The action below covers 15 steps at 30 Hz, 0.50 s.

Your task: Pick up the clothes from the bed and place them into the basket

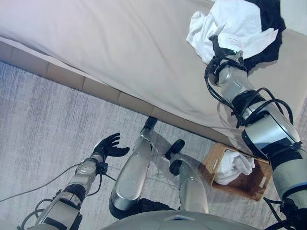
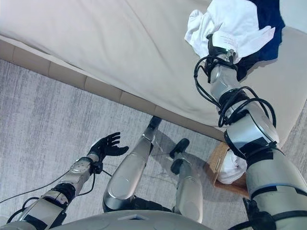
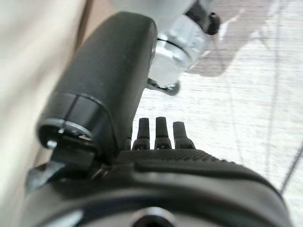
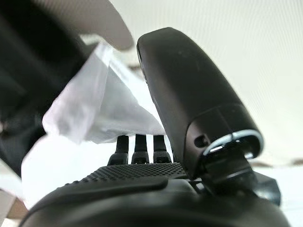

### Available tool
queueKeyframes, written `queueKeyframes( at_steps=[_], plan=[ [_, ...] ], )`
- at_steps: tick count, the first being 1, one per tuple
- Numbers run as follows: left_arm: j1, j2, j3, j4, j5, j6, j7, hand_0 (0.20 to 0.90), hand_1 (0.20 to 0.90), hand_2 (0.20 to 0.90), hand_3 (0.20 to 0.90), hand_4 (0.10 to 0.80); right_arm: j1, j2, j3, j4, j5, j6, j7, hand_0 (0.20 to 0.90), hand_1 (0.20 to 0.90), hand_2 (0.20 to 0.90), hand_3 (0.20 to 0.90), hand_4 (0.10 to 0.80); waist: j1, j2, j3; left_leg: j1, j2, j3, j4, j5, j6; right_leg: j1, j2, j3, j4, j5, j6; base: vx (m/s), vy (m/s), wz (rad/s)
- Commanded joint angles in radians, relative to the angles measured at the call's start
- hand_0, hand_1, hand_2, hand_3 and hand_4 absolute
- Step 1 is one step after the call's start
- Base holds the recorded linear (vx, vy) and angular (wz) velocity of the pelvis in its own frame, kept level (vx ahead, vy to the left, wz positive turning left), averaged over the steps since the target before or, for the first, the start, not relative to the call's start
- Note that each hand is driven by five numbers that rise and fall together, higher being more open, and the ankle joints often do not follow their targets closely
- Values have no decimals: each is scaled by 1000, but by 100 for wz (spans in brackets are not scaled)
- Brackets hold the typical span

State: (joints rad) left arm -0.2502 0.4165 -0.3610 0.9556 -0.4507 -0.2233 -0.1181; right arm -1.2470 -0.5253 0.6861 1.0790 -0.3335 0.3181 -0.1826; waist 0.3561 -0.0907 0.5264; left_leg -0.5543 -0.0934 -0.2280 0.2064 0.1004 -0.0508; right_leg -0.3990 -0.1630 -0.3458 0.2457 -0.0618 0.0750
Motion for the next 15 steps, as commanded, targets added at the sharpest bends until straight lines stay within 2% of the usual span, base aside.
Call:
queueKeyframes(
  at_steps=[1, 5, 8, 9, 13, 14, 15],
  plan=[
    [60, 27, -36, -29, -30, -44, -3, 900, 900, 900, 900, 800, -149, -98, 87, 18, 17, 43, 21, 300, 300, 300, 200, 100, 10, 29, -6, -28, -12, 48, 92, -112, 87, -38, 26, 5, 12, 77, 3, -28, -32, 3],
    [74, 38, -35, -48, -34, -43, 5, 900, 900, 900, 900, 800, -177, -123, 106, -18, 58, 9, -49, 300, 300, 300, 200, 100, 5, 22, -6, -22, -5, 39, 71, -106, 80, -34, 36, 3, -13, 86, 7, -33, -66, 5],
    [88, 46, -24, -46, -32, -40, 12, 900, 900, 900, 900, 800, -190, -148, 95, -90, 94, -11, -170, 300, 300, 300, 200, 100, -3, 9, -6, 5, 4, 44, 61, -114, 76, -9, 44, 6, -30, 90, 8, -41, -89, 2],
    [95, 49, -14, -42, -26, -32, 16, 900, 900, 900, 900, 800, -199, -167, 84, -152, 98, -25, -251, 300, 300, 300, 200, 100, -8, -1, -6, 27, 11, 51, 59, -123, 75, 14, 46, 8, -35, 89, 8, -33, -78, -9],
    [104, 61, 7, -23, -5, 5, 27, 900, 900, 900, 900, 800, -230, -241, 39, -307, 123, -53, -388, 300, 300, 300, 200, 100, -29, -26, -6, 116, 28, 77, 49, -149, 73, 100, 57, 33, -57, 81, 9, -39, -95, -20],
    [101, 64, 11, -18, 7, 10, 27, 900, 900, 900, 900, 800, -236, -261, 23, -329, 138, -65, -427, 300, 300, 300, 200, 100, -37, -33, -6, 120, 26, 85, 43, -124, 76, 108, 51, 28, -70, 101, 2, -90, -92, -30],
    [101, 66, 18, -13, 16, 19, 27, 900, 900, 900, 900, 800, -239, -279, 5, -356, 135, -71, -440, 300, 300, 300, 200, 100, -43, -37, -6, 145, 30, 94, 37, -128, 75, 131, 53, 34, -77, 101, 3, -71, -88, -23]
  ],
)
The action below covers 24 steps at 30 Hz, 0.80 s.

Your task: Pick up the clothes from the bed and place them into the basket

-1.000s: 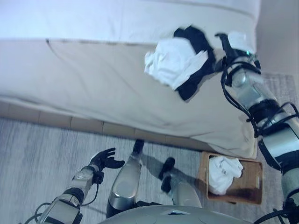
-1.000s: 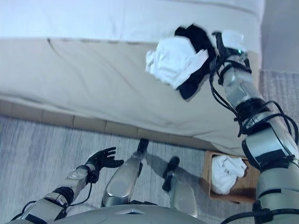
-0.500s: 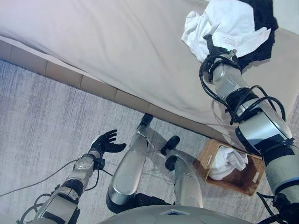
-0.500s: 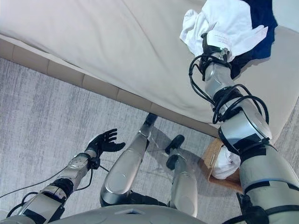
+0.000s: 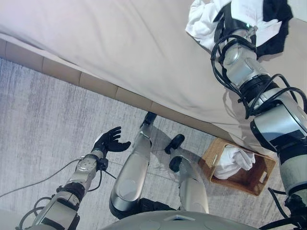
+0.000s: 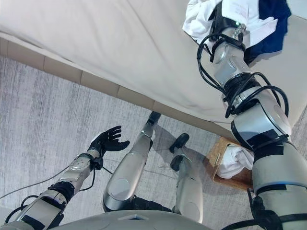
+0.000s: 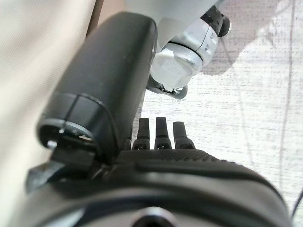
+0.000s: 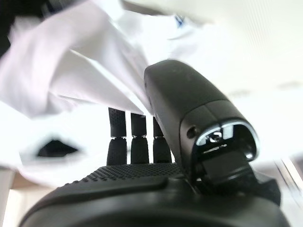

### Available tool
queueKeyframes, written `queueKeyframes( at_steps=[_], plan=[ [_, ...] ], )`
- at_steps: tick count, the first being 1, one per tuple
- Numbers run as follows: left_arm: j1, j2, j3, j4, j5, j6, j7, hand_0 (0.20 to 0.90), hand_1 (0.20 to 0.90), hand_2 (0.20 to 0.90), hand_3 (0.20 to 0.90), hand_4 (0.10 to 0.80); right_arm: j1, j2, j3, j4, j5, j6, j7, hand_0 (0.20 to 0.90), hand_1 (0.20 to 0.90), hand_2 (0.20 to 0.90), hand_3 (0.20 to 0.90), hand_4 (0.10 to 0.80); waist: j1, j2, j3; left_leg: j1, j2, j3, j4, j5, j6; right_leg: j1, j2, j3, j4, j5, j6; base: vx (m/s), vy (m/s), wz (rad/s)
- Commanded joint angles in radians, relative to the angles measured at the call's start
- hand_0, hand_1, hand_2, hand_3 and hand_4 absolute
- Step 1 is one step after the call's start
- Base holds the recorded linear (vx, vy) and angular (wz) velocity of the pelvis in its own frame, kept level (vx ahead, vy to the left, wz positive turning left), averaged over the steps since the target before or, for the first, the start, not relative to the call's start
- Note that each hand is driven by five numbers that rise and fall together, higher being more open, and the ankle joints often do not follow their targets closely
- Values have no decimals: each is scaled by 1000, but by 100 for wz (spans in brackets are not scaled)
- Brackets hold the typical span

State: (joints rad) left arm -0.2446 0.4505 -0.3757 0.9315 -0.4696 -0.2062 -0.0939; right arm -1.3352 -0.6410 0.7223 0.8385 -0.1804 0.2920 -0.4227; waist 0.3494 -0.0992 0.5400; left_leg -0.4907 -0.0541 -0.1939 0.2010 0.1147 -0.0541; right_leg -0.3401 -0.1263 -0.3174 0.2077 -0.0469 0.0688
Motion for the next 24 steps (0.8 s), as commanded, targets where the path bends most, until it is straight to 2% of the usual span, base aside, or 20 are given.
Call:
queueKeyframes(
  at_steps=[1, 6, 10, 14, 17, 20, 24],
  plan=[
    [98, 35, 43, 17, 46, 22, 1, 900, 900, 900, 900, 800, -149, -194, -50, -162, -7, -40, -204, 300, 300, 300, 200, 100, -47, -37, -29, 129, -2, 71, 29, -150, 77, 111, 19, 20, -54, 84, 9, 63, -113, -12],
    [145, 36, 71, 85, 115, 74, -12, 900, 900, 900, 900, 800, -47, -331, -150, -308, 36, -60, -223, 300, 300, 300, 200, 100, -117, -67, -189, 316, 26, 118, -111, -156, 74, 246, 38, 79, -151, 86, 12, 96, -124, -26],
    [159, 19, 79, 141, 180, 105, -17, 900, 900, 900, 900, 800, 2, -398, -207, -351, 60, -73, -167, 300, 300, 300, 200, 100, -177, -58, -304, 410, 31, 152, -168, -150, 75, 296, 51, 119, -172, 80, 4, 67, -51, -35],
    [145, -2, 90, 180, 193, 126, -16, 900, 900, 900, 900, 800, 14, -453, -241, -401, 93, -83, -100, 300, 300, 300, 200, 100, -242, -24, -417, 509, 35, 190, -215, -146, 71, 349, 61, 169, -185, 72, -4, 71, -38, -43],
    [121, 0, 104, 149, 179, 134, -22, 900, 900, 900, 900, 800, 40, -472, -267, -445, 95, -68, -78, 300, 300, 300, 200, 100, -264, -13, -448, 541, 36, 204, -236, -143, 69, 367, 66, 187, -189, 70, -5, 18, -51, -35],
    [45, 10, 122, 40, 118, 127, -48, 900, 900, 900, 900, 800, 127, -509, -342, -542, 101, -69, -61, 300, 300, 300, 200, 100, -318, 16, -491, 581, 38, 236, -260, -141, 63, 390, 71, 216, -205, 64, -11, -37, -66, -32],
    [-4, 9, 107, -93, 63, 95, -56, 900, 900, 900, 900, 800, 239, -519, -444, -631, 110, -67, -56, 300, 300, 300, 200, 100, -353, 30, -506, 599, 41, 258, -262, -150, 62, 400, 79, 239, -217, 66, -15, -53, -73, -27]
  ],
)
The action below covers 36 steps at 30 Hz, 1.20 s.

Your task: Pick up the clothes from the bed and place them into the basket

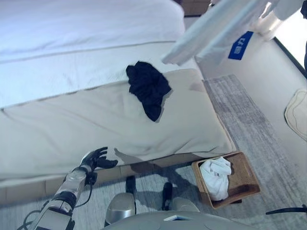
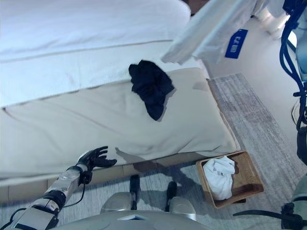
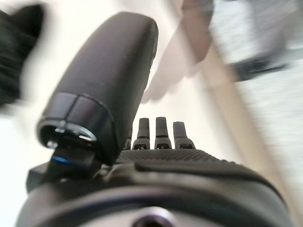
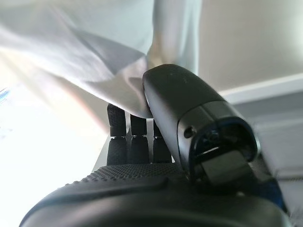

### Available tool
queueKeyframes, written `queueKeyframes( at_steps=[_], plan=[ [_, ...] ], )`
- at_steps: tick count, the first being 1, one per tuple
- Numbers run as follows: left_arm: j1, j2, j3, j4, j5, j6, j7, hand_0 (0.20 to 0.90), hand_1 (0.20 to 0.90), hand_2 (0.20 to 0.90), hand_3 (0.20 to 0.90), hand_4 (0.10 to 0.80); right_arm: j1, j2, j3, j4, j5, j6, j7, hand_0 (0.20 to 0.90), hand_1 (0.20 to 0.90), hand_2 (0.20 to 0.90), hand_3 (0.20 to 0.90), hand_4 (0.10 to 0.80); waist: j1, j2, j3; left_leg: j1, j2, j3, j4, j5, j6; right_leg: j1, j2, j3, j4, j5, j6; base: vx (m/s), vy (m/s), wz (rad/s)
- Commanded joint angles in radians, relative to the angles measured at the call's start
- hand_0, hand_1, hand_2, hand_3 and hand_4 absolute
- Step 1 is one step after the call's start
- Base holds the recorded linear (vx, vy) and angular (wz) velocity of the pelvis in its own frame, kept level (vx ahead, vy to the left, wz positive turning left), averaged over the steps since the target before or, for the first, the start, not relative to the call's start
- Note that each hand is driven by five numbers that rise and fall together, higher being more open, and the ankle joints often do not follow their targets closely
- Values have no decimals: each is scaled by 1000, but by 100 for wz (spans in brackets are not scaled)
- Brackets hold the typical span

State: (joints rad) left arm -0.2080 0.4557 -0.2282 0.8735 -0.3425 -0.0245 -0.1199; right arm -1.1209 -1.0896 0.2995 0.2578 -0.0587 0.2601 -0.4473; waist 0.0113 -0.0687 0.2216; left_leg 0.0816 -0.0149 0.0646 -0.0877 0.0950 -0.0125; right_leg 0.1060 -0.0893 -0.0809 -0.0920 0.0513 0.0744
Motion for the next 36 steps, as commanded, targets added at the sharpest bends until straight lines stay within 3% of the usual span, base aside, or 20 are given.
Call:
queueKeyframes(
  at_steps=[1, 4, 8, 16, 18, 23, 26, 28, 34, 36],
  plan=[
    [-60, 0, -52, -106, -92, -119, -45, 900, 900, 900, 900, 800, 92, -69, -77, -79, -9, -40, -24, 300, 300, 300, 200, 100, -30, 6, -191, 32, 2, 7, 30, -137, 21, -41, 43, 12, 76, -30, -22, -60, -76, -26],
    [-79, -3, -75, -229, -127, -138, -39, 900, 900, 900, 900, 800, 225, -42, -172, -117, -2, -67, -12, 300, 300, 300, 200, 100, -45, 14, -187, 42, 4, 25, 29, -141, 21, -33, 44, 10, 62, -22, -21, -56, -62, -26],
    [-83, -46, -95, -357, -121, -168, -77, 900, 900, 900, 900, 800, 435, 64, -288, -161, -37, -89, 38, 300, 300, 300, 200, 100, -70, 21, -175, 56, 8, 64, 27, -150, 21, -25, 43, 2, 45, -11, -20, -33, -75, -29],
    [-59, -60, -163, -424, -93, -151, -65, 900, 900, 900, 900, 800, 664, 249, -289, -107, -106, -105, 73, 300, 300, 300, 200, 100, -102, 38, -116, 24, 15, 104, 70, -165, 35, -72, 49, 41, 70, -7, -24, 1, -92, -24],
    [-65, -53, -176, -429, -94, -155, -42, 900, 900, 900, 900, 800, 663, 262, -278, -74, -100, -104, 52, 300, 300, 300, 200, 100, -104, 46, -87, -10, 12, 106, 94, -169, 40, -106, 47, 47, 96, -13, -27, -160, -101, -14],
    [-152, -17, -183, -409, -125, -223, 26, 900, 900, 900, 900, 800, 537, 250, -239, 78, -55, -143, -60, 300, 300, 300, 200, 100, -107, 80, 83, -157, -4, 93, 153, -152, 43, -249, 33, 45, 174, -20, -34, -342, -88, 1],
    [-177, 8, -172, -420, -155, -263, 66, 900, 900, 900, 900, 800, 434, 225, -199, 173, -16, -160, -97, 300, 300, 300, 200, 100, -109, 120, 176, -272, -14, 90, 243, -148, 34, -358, 15, 32, 241, -23, -40, -262, 0, 2],
    [-179, 28, -142, -468, -203, -287, 103, 900, 900, 900, 900, 800, 354, 211, -162, 241, -12, -155, -123, 300, 300, 300, 200, 100, -112, 167, 245, -383, -27, 84, 362, -164, 29, -469, 8, 24, 347, -54, -53, -180, 6, -7],
    [-197, 79, -88, -560, -231, -302, 120, 900, 900, 900, 900, 800, 276, 204, -125, 301, -12, -80, -157, 300, 300, 300, 200, 100, -99, 206, 298, -534, -43, 80, 494, -187, 34, -626, 6, 14, 513, -118, -74, -93, -80, 4],
    [-222, 95, -37, -659, -311, -294, 102, 900, 900, 900, 900, 800, 264, 218, -116, 340, -4, -14, -173, 300, 300, 300, 200, 100, -82, 231, 298, -679, -38, 83, 610, -224, 47, -772, -4, 1, 646, -171, -90, -59, -193, 12]
  ],
)
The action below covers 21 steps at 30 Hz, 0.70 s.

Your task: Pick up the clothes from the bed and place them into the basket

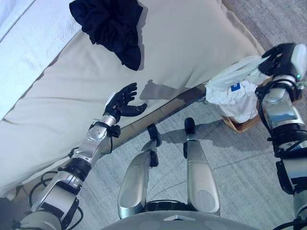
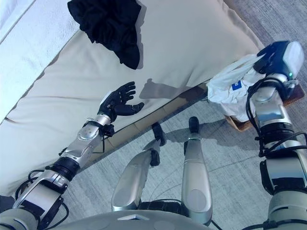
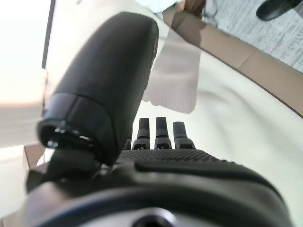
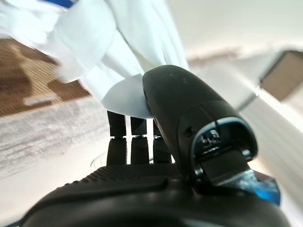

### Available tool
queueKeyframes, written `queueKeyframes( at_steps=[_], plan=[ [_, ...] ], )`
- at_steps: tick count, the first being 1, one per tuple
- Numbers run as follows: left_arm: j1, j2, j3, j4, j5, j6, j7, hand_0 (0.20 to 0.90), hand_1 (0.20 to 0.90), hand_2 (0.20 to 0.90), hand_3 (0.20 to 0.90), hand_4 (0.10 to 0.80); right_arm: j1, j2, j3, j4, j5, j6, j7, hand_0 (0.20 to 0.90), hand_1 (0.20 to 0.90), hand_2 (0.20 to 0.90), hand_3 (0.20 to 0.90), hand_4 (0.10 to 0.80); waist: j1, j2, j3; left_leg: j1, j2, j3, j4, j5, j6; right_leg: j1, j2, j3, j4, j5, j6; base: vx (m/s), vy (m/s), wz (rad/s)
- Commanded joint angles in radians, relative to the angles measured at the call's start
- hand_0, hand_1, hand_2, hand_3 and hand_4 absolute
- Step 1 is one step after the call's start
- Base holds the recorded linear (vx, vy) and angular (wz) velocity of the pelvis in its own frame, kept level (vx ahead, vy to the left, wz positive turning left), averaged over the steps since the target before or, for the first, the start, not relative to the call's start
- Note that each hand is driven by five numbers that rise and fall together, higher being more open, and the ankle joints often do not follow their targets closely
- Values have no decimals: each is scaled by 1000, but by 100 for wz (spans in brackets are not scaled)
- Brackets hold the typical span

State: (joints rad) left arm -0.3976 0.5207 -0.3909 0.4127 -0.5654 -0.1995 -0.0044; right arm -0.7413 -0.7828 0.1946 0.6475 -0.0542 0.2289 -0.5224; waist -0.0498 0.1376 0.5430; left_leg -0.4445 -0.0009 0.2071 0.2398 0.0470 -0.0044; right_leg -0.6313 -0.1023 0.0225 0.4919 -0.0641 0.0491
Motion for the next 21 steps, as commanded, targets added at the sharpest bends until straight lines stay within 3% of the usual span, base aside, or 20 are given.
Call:
queueKeyframes(
  at_steps=[1, 3, 5, 6, 7, 11, 14, 18, 21],
  plan=[
    [-35, 30, 133, -223, -91, -130, -15, 900, 900, 900, 900, 800, -123, -87, -10, -30, -21, 29, -95, 300, 300, 300, 200, 100, -17, 33, -23, -194, -48, -63, 316, -187, 42, -80, 7, -100, 102, -69, -69, -18, -118, 18],
    [-40, 21, 144, -276, -89, -132, -17, 900, 900, 900, 900, 800, -133, -86, -3, 9, -24, 41, -108, 300, 300, 300, 200, 100, -12, 49, -23, -260, -46, -80, 399, -242, 48, -150, 10, -79, 192, -124, -72, 61, -111, 20],
    [-49, 26, 147, -302, -99, -141, -26, 900, 900, 900, 900, 800, -143, -93, 3, 38, -3, 83, -95, 300, 300, 300, 200, 100, -10, 58, -23, -326, -44, -86, 454, -257, 58, -213, 17, -67, 253, -142, -83, 32, -96, 21],
    [-51, 25, 148, -306, -102, -143, -29, 900, 900, 900, 900, 800, -146, -94, 5, 53, 1, 93, -95, 531, 531, 531, 469, 369, -9, 60, -23, -346, -42, -87, 472, -262, 61, -232, 18, -65, 272, -147, -85, -8, -67, 15],
    [-53, 22, 150, -314, -99, -146, -30, 900, 900, 900, 900, 800, -153, -94, 13, 89, 10, 100, -95, 900, 900, 900, 900, 800, -6, 64, -23, -378, -40, -88, 502, -271, 67, -261, 18, -66, 304, -157, -90, 4, -41, 6],
    [-40, 21, 158, -306, -127, -132, -40, 900, 900, 900, 900, 800, -165, -107, 49, 208, 19, 133, -74, 900, 900, 900, 900, 800, 10, 65, -23, -415, -42, -97, 544, -282, 76, -288, 21, -76, 355, -172, -100, 41, -9, 6],
    [-11, 29, 157, -280, -136, -137, -48, 900, 900, 900, 900, 800, -137, -120, 62, 268, 51, 226, -12, 900, 900, 900, 900, 800, 19, 56, -23, -393, -45, -102, 524, -273, 73, -262, 21, -87, 334, -162, -99, 60, 7, -4],
    [17, 49, 156, -236, -133, -105, -53, 900, 900, 900, 900, 800, -90, -136, 69, 435, 96, 218, 158, 900, 900, 900, 900, 800, 39, 37, -23, -327, -51, -116, 465, -250, 66, -190, 15, -106, 261, -133, -98, 85, 28, 3],
    [51, 54, 144, -127, -82, -116, -42, 900, 900, 900, 900, 800, -68, -147, 52, 382, 134, 150, 141, 900, 900, 900, 900, 800, 47, 11, -23, -237, -54, -125, 382, -223, 51, -92, 13, -120, 171, -104, -95, 129, 99, 2]
  ],
)
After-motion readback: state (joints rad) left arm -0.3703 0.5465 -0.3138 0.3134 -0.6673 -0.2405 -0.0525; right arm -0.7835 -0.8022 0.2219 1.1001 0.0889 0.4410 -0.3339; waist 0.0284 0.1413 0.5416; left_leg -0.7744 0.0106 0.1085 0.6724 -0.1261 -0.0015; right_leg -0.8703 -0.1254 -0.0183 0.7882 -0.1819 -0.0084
